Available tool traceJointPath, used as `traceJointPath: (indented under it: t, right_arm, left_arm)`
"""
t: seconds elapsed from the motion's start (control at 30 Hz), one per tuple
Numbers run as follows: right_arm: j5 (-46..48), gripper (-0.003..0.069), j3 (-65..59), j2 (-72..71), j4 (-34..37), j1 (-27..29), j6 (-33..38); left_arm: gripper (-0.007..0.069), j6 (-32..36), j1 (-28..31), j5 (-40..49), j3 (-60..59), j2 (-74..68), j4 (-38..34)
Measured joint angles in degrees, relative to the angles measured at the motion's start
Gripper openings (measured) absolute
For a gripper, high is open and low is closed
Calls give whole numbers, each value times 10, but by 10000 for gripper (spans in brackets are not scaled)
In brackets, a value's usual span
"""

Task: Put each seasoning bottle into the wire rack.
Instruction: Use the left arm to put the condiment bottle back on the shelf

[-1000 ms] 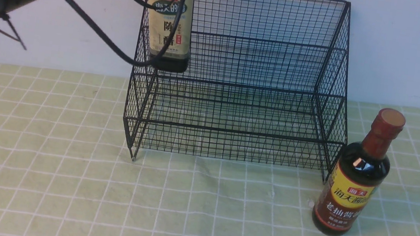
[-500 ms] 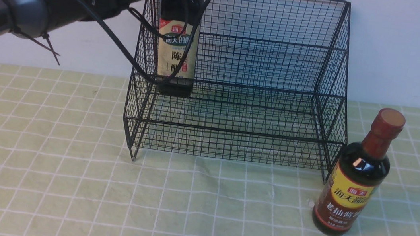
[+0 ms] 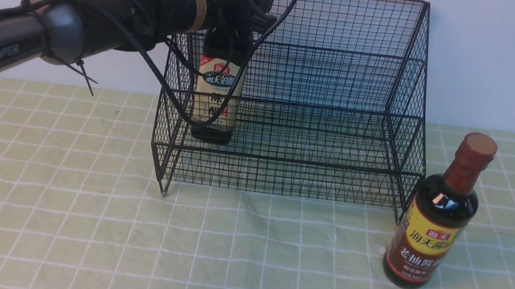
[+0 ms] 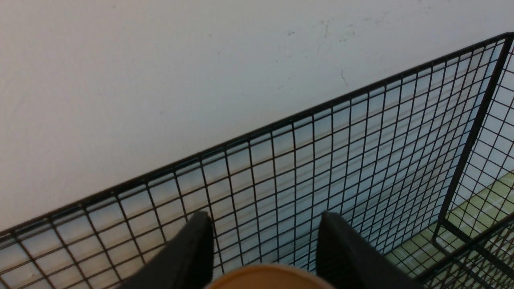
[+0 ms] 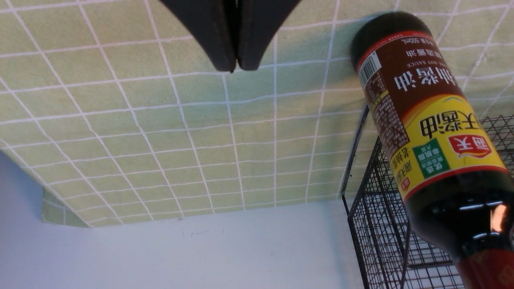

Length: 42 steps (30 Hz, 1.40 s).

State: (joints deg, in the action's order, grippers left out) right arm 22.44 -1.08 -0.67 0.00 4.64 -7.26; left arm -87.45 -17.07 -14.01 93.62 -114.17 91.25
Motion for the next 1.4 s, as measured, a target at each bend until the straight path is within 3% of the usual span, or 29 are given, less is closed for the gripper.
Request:
traceJointPath:
  t: [0.5,0.8,1.4]
  right_arm:
    - [0,-13,0,0,0,0,0]
    - [0,-13,0,0,0,0,0]
    - [0,-13,0,0,0,0,0]
  left_arm:
    - [323,-51,0,-13,2,2,24]
    - [330,-130,0,-30,2,31,97]
    - [333,-130,2,-25,2,119,102]
